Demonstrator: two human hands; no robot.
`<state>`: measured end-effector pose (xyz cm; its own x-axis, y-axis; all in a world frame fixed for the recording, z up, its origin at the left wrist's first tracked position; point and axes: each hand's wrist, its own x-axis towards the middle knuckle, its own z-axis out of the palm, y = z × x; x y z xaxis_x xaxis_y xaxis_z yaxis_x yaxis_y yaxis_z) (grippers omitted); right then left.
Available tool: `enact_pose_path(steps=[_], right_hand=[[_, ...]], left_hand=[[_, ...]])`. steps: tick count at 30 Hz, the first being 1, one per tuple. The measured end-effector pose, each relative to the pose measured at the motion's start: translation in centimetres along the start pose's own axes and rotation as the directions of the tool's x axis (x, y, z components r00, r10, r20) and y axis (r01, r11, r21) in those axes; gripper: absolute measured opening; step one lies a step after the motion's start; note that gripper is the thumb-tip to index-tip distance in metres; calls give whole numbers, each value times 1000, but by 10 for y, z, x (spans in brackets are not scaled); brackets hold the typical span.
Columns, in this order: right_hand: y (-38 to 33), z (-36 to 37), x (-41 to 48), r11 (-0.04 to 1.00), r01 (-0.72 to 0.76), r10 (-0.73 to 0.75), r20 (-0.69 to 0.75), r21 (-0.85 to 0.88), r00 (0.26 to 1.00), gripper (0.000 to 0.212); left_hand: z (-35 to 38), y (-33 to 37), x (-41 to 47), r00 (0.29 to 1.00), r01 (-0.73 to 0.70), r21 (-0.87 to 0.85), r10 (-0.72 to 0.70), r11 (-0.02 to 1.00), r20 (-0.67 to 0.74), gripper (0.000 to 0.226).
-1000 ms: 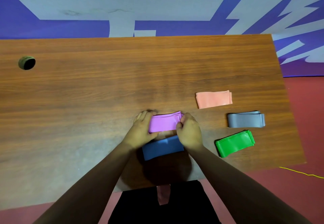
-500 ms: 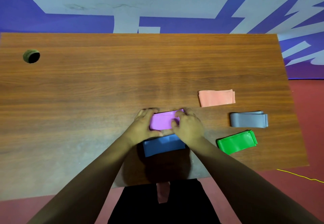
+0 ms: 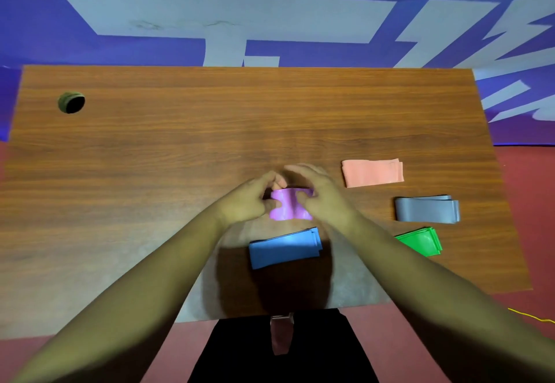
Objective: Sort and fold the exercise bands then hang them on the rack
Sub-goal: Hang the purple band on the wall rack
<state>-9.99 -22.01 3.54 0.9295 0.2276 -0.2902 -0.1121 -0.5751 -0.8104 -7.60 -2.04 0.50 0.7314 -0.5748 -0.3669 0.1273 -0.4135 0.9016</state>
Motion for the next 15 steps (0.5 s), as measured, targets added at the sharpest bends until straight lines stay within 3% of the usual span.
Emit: enact_pose_path(steps=[2,5,9,15], right_hand=[[-27,-18,3,953,-13,-23,117,303,993,46],[-62,-42,9,938,18,-67,129,347,989,39],[-115,-73,18,987,82,-98,112,141,989,24],[-216,-117,15,981,158,-143,127,-115,981,5]], left_hand=[[-14,26,0,1000,-29,-35,29,999,-2,35],[-40,71,-8,998,-63,-56,62,996,-27,37],[-85,129,-29,996,-33,-29,31,999,-78,40],[-142,219,-70,989,-69,169,90,983,-118,37]])
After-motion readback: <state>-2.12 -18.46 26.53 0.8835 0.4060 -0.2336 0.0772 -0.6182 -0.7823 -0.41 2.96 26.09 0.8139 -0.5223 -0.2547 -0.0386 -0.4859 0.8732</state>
